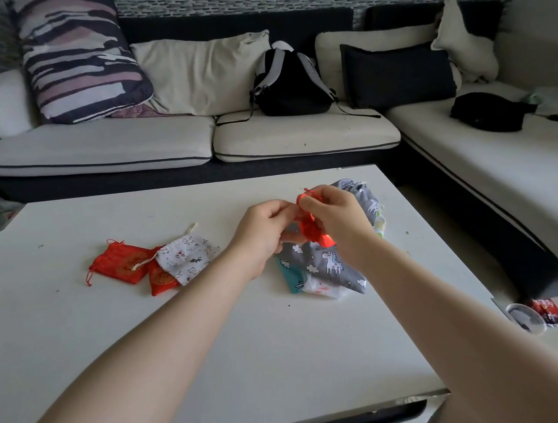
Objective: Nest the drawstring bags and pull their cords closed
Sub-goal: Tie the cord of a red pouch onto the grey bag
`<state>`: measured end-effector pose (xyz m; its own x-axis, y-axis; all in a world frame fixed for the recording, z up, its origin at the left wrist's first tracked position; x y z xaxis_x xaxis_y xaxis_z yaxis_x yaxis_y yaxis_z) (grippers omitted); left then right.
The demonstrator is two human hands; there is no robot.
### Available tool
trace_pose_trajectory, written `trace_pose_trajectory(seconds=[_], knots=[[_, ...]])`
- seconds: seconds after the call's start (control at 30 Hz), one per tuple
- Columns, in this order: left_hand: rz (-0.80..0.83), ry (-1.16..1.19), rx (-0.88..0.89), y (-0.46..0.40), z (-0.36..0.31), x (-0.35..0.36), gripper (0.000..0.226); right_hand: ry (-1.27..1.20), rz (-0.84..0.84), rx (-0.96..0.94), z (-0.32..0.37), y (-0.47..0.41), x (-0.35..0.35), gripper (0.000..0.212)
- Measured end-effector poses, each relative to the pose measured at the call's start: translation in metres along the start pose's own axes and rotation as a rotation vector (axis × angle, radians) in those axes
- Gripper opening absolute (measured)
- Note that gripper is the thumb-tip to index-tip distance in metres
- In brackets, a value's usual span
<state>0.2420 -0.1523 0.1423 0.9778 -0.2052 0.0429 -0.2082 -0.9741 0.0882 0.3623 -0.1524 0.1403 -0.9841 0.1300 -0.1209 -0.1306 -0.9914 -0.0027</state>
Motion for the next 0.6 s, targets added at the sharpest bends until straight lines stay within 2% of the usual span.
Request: trace_pose_trajectory(seconds=[0.1,0.23,0.43,0.6], knots=[[-0.052,-0.061,0.088,0.0012,-0.0053,0.0026,0.022,-0.051,-0.013,0.018,-0.0001,-0.0011,-0.0017,0.007],[-0.070,-0.057,0.168,-0.0009,-0.0077,0.0048,0.022,-0.129,0.020,0.038,-0.0004,-0.0051,-0.0018,0.011],[-0.033,-0.033,0.137,-0.0058,-0.0051,0.0072,0.025,-0.150,0.012,0.066,-0.0034,-0.0091,-0.0022,0.023],[0.046,-0.128,0.091,-0.0057,-0.0050,0.0047,0.028,-0.091,-0.010,0.042,-0.0048,-0.0086,-0.0026,0.022]])
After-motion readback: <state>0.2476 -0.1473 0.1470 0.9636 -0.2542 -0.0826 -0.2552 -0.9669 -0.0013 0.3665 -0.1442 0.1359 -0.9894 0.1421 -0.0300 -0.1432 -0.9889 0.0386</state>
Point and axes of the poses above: each hand's wrist, its own y-axis away from the middle knuckle, its own x-axis out of the palm, z = x × y, the point moved 3 cm from there along -y, towards the middle knuckle, and after that the axes turned 8 degrees about y, right-handed, at the moved point
